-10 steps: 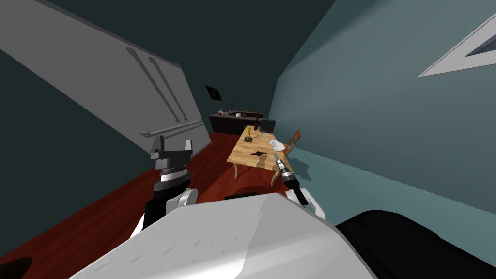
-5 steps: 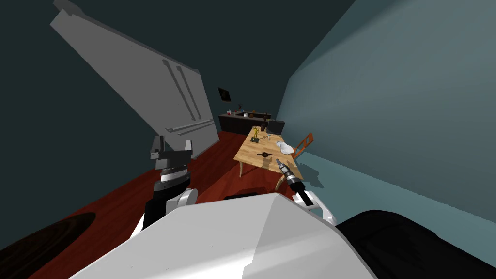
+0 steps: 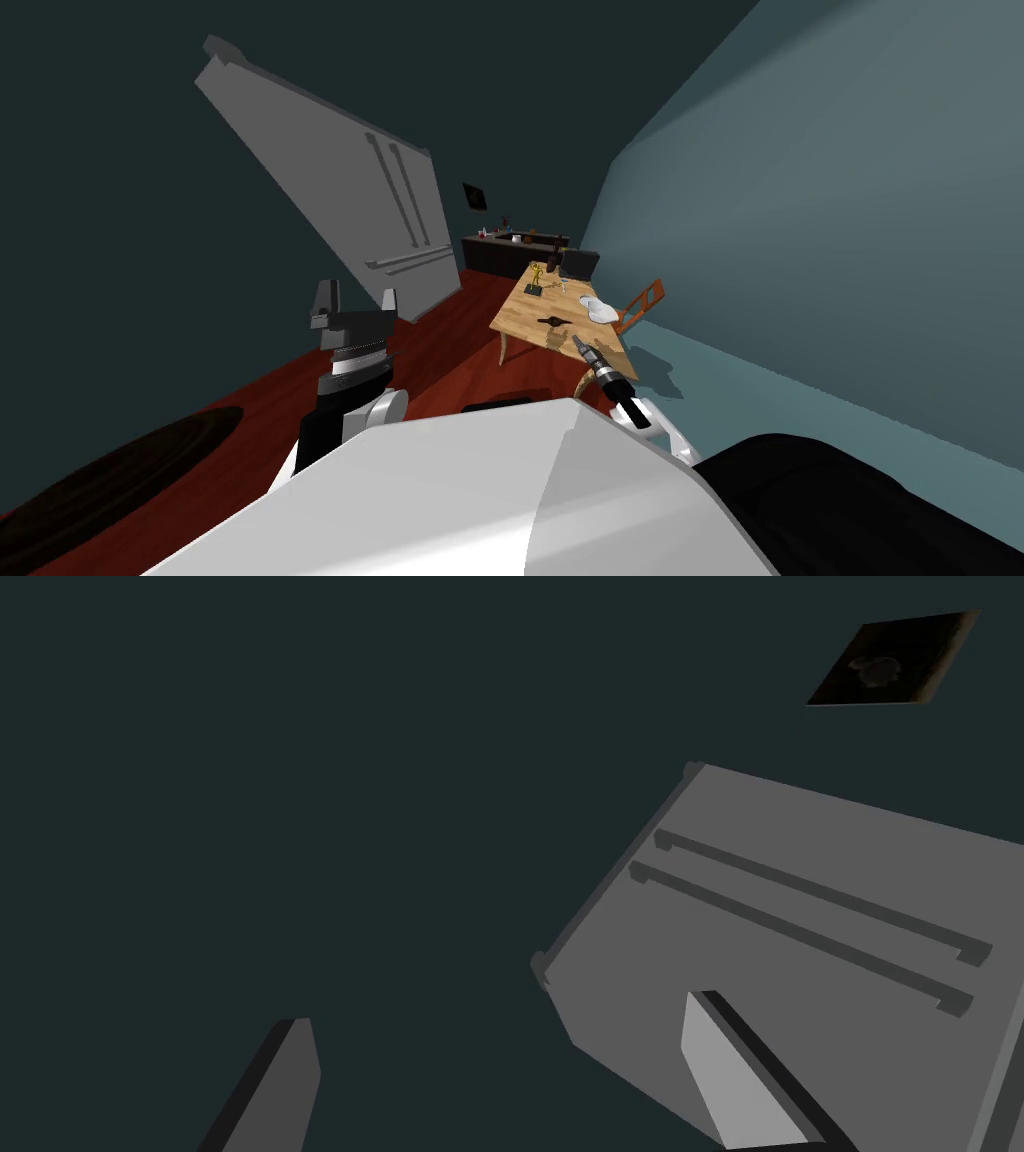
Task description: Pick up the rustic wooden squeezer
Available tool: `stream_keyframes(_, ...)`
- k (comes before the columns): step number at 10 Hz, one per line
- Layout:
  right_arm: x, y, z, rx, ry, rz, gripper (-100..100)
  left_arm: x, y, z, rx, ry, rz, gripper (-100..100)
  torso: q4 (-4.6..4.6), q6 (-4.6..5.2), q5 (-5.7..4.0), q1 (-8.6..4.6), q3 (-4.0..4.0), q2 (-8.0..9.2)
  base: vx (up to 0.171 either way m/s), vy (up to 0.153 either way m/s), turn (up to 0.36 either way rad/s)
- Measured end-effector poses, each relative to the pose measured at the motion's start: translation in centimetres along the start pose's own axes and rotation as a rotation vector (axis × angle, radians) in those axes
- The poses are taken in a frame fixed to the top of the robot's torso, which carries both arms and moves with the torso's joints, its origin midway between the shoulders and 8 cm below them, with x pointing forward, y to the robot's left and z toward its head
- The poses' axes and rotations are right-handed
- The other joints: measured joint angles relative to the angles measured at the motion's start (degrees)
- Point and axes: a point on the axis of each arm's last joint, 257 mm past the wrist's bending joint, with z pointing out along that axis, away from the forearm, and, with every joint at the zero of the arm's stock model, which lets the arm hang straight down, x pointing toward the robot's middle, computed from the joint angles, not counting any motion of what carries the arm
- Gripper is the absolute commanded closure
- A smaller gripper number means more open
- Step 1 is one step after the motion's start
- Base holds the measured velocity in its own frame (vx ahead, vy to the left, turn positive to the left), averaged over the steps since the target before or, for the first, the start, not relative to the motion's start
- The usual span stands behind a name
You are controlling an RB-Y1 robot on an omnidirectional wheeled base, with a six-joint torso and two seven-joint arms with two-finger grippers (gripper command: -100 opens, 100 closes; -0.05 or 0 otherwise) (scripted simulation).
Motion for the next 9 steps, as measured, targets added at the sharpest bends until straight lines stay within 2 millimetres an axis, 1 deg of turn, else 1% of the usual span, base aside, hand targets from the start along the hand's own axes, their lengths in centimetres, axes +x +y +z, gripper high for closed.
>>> stream_keyframes(1,0.6,-1.2,0.0,0.022,0.023,-0.04,-100,0.0,0.0,0.0,0.0,0.0,0.0,0,0.01,-0.09,0.01,0.05,0.0,0.0,-0.014,0.019,0.172)
stream_keyframes(2,1.3,-2.5,-0.2,0.048,0.043,-0.066,-100,0.0,0.0,0.0,0.0,0.0,0.0,0,0.0,-0.01,0.01,0.03,0.0,0.01,-0.02,0.036,0.368)
stream_keyframes(3,1.8,-4.5,-1.0,0.079,0.074,-0.114,-100,0.0,0.0,0.0,0.0,0.0,0.0,0,0.01,-0.07,0.02,0.06,0.02,0.03,-0.015,0.023,0.156)
stream_keyframes(4,2.3,-5.5,-1.2,0.1,0.095,-0.142,-100,0.0,0.0,0.0,0.0,0.0,0.0,0,0.01,0.0,0.01,0.04,0.01,0.02,-0.016,0.036,0.337)
stream_keyframes(5,2.8,-7.2,-1.8,0.128,0.126,-0.191,-100,0.0,0.0,0.0,0.0,0.0,0.0,0,0.01,-0.07,0.02,0.07,0.01,0.02,-0.011,0.021,0.132)
stream_keyframes(6,3.4,-8.6,-2.2,0.152,0.149,-0.218,-100,0.0,0.0,0.0,0.0,0.0,0.0,0,0.0,0.01,0.01,0.03,0.01,0.01,-0.013,0.028,0.318)
stream_keyframes(7,4.0,-10.3,-3.1,0.182,0.185,-0.268,-100,0.0,0.0,0.0,0.0,0.0,0.0,0,0.01,-0.06,0.01,0.04,0.01,0.02,-0.009,0.015,0.175)
stream_keyframes(8,4.4,-11.7,-3.5,0.207,0.209,-0.298,-100,0.0,0.0,0.0,0.0,0.0,0.0,0,0.0,0.0,0.0,0.0,0.01,0.01,-0.009,0.023,0.339)
stream_keyframes(9,4.6,-13.3,-4.2,0.232,0.244,-0.348,-100,0.0,0.0,0.0,0.0,0.0,0.0,0,0.01,-0.06,0.01,0.01,0.0,-0.01,-0.008,0.013,0.193)
